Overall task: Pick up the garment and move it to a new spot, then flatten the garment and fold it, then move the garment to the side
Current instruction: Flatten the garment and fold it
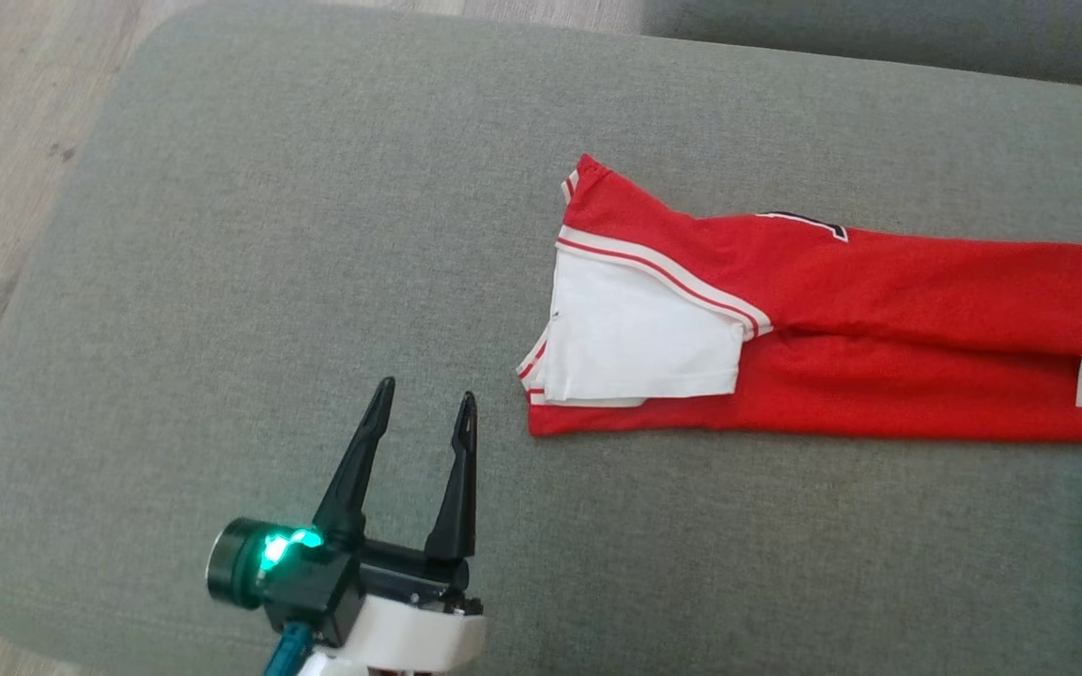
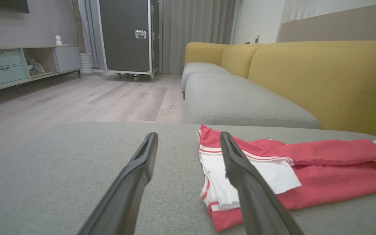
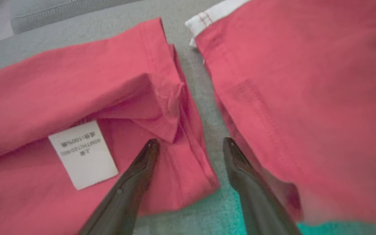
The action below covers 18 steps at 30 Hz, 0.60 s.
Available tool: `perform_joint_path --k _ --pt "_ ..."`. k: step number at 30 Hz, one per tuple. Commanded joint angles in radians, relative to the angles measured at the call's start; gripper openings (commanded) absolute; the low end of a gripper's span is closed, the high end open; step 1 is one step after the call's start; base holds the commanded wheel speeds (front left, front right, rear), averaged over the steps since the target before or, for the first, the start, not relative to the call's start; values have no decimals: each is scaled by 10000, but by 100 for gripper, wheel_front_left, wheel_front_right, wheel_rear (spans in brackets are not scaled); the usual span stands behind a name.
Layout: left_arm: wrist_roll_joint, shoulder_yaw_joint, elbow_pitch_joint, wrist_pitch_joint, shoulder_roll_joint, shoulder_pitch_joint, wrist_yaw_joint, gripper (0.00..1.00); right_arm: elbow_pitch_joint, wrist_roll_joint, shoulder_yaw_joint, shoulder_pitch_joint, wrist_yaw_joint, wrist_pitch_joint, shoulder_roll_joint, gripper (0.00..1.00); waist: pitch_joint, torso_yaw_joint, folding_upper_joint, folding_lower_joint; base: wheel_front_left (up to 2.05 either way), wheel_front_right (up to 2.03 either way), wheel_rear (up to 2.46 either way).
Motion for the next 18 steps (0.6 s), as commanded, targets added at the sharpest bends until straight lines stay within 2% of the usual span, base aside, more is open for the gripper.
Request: perform_joint_path --k 1,2,3,4,5,6,7,8,10,11,12,18 --pt "161 497 -261 -93 -84 5 -90 100 -178 255 303 -189 -7 168 -147 90 -39 -36 -1 0 0 0 0" --pt "223 578 -252 -93 -138 46 -159 100 -133 479 383 -218 -7 267 -135 82 -58 -50 -1 0 0 0 0" --pt "282 654 -244 -93 -193 87 -227 100 -101 687 431 -245 -7 322 -143 67 -74 -62 -1 0 0 0 0" --pt "340 727 -233 -93 -244 127 -293 100 -85 834 487 -266 -7 344 -175 45 -86 -73 -1 0 0 0 0" --pt "396 794 -221 -93 -293 163 -359 100 -64 923 536 -278 -7 352 -228 40 -96 -80 -1 0 0 0 0" --pt "453 856 -211 -93 -338 193 -426 100 -40 971 595 -281 -7 352 -288 42 -103 -85 -1 0 0 0 0" --pt "510 916 -200 -93 -380 222 -489 100 -16 1013 643 -284 -7 344 -347 49 -111 -90 -1 0 0 0 0" --pt "567 970 -191 -93 -422 246 -551 100 9 1064 674 -289 -7 326 -409 62 -114 -89 -1 0 0 0 0" --pt "679 1070 -169 -93 -502 292 -664 100 -11 1151 726 -279 -7 177 -538 77 -135 -80 -1 0 0 0 0" --pt "727 1112 -155 -93 -540 316 -716 100 -77 1191 766 -261 -7 80 -596 97 -153 -70 -1 0 0 0 0" --pt "772 1156 -138 -93 -575 347 -766 100 -227 1252 781 -250 -7 -31 -620 100 -181 -69 -1 0 0 0 0" --pt "959 1388 -109 -93 -711 532 -968 100 -1362 1479 791 -400 -7 -360 -815 100 -267 -164 -1 0 0 0 0"
